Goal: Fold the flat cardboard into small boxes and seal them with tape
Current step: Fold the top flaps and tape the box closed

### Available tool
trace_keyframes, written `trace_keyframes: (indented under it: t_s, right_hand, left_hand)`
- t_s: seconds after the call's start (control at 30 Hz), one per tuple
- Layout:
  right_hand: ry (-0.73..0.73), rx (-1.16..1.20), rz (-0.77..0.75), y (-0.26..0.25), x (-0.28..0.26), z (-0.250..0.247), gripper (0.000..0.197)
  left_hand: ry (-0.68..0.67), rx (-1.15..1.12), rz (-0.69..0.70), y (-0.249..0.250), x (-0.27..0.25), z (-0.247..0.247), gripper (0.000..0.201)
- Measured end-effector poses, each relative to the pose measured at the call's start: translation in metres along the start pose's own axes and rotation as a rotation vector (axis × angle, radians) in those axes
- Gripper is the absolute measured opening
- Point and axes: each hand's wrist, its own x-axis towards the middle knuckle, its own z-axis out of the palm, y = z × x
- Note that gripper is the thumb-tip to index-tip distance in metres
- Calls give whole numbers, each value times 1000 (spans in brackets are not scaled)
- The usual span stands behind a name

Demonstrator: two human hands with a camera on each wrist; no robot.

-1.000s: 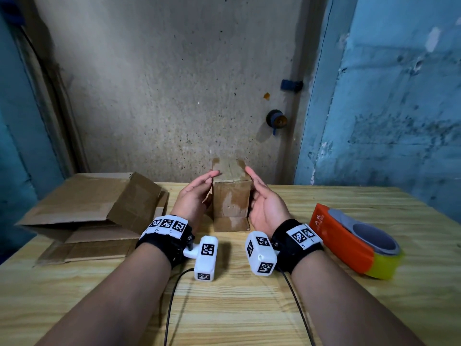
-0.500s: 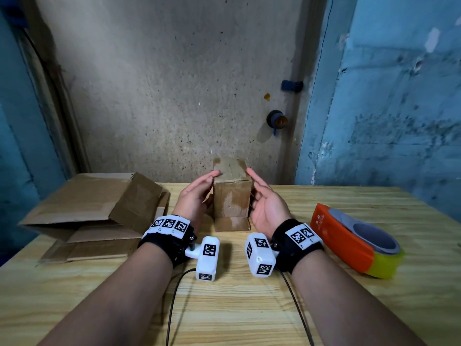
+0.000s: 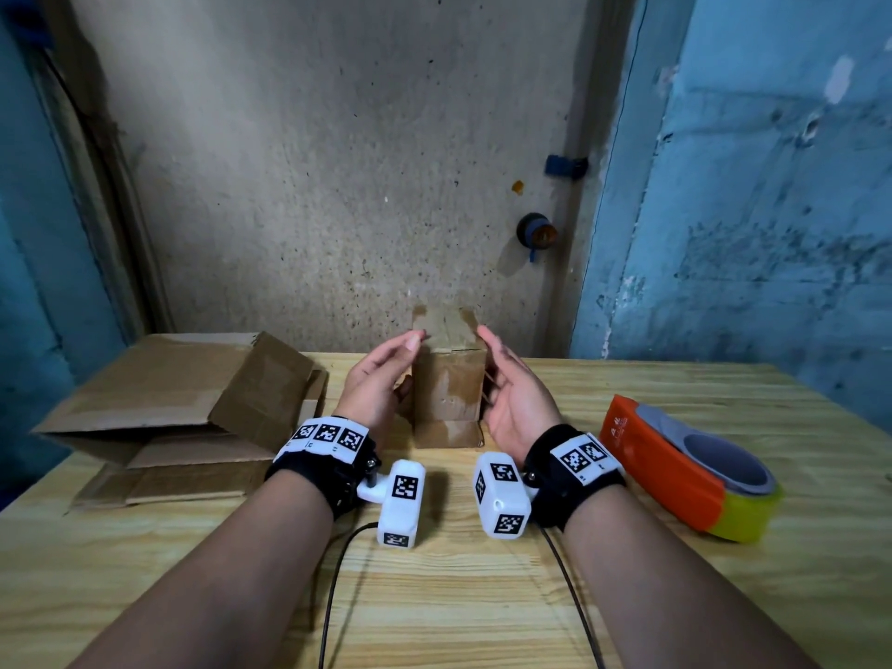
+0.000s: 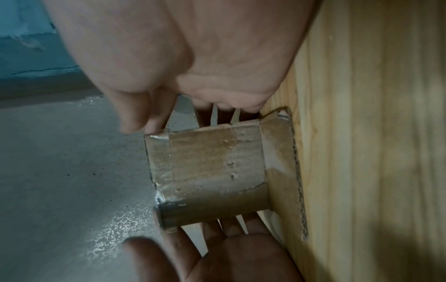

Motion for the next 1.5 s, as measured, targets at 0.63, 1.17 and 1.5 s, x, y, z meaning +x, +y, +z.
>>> trace_keyframes:
  t_s: [0.63,1.17,1.5]
  right_hand:
    - [-86,-57,-26,-1,-3,-8,49]
    - [-72,-237,-212,5,4,-17,53]
    - [-1,-44,-137,3,7,-20,33]
  left_hand:
    - [-1,124,62,9,-9,2,35]
    - [-103,293,113,16,-16,-2,34]
    - [50,420,146,15,-14,-3,94]
